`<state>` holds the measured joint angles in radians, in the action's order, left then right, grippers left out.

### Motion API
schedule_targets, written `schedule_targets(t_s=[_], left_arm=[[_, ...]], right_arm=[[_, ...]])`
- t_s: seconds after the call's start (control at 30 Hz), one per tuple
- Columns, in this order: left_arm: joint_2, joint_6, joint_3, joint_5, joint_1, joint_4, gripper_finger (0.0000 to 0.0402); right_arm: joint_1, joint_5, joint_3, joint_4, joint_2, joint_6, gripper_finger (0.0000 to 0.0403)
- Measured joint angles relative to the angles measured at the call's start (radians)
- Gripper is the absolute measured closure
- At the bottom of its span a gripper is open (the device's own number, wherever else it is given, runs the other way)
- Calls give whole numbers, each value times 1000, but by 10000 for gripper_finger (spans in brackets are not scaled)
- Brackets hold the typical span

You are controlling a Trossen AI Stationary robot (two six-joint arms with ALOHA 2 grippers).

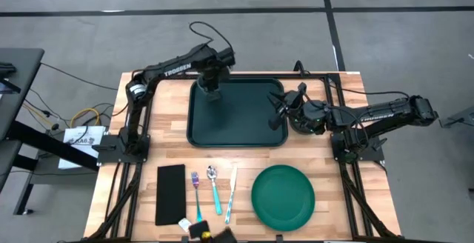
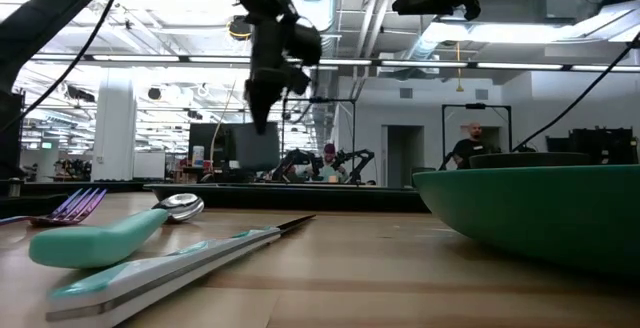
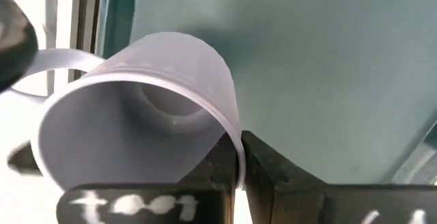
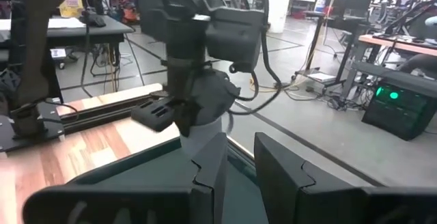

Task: Set up tray
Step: Put the light blue mug on the top left of the dark green tray

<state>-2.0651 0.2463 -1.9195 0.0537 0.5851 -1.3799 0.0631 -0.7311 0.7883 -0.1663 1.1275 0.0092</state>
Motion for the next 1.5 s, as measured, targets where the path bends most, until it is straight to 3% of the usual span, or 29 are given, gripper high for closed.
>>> schedule_targets(t_s=[0.5, 0.87, 1.5], left_arm=[[1, -71, 121, -98, 97, 92, 401], [1, -65, 166, -49, 98, 142, 400], [1, -65, 166, -20, 97, 188, 365]], right_arm=[[-10, 2, 0, 2, 0, 9, 335], [-58, 36, 0, 2, 0, 28, 335], [-65, 37, 0, 2, 0, 28, 335]])
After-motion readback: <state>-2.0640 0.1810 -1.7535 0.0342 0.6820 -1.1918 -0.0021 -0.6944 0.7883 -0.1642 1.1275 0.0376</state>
